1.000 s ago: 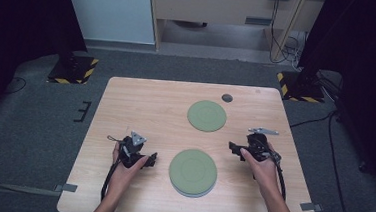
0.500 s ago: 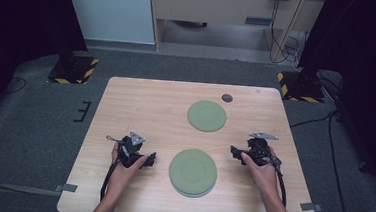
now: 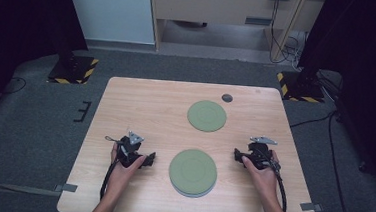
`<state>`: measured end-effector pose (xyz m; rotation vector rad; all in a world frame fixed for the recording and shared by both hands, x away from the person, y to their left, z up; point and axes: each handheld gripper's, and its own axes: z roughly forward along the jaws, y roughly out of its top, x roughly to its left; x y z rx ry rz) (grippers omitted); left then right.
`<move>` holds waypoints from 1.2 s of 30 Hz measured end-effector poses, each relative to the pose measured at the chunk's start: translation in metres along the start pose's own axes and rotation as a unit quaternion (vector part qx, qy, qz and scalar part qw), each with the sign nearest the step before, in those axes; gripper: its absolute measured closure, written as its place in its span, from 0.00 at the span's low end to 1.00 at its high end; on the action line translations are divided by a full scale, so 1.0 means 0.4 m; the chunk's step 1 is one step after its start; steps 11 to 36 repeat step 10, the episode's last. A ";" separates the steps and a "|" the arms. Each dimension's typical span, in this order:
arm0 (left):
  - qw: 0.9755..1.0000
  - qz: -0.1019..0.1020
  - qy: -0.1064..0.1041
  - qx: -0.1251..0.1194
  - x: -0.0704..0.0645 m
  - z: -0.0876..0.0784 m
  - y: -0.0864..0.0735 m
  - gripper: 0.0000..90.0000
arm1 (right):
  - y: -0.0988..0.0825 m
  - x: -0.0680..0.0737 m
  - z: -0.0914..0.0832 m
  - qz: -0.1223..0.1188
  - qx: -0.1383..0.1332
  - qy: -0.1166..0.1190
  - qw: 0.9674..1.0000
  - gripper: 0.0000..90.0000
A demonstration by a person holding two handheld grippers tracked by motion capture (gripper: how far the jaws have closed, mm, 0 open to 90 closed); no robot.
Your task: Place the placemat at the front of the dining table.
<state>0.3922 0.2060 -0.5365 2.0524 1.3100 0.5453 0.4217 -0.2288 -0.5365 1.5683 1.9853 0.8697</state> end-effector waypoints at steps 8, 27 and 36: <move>1.000 -0.002 -0.002 0.001 0.001 0.000 0.000 0.01 | -0.005 0.003 0.007 -0.002 0.007 -0.020 1.000 0.01; 1.000 -0.002 -0.003 0.001 0.002 0.001 0.000 0.01 | -0.005 0.003 0.007 0.001 0.008 -0.020 1.000 0.01; 1.000 -0.002 -0.003 0.001 0.002 0.001 0.000 0.01 | -0.005 0.003 0.007 0.001 0.008 -0.020 1.000 0.01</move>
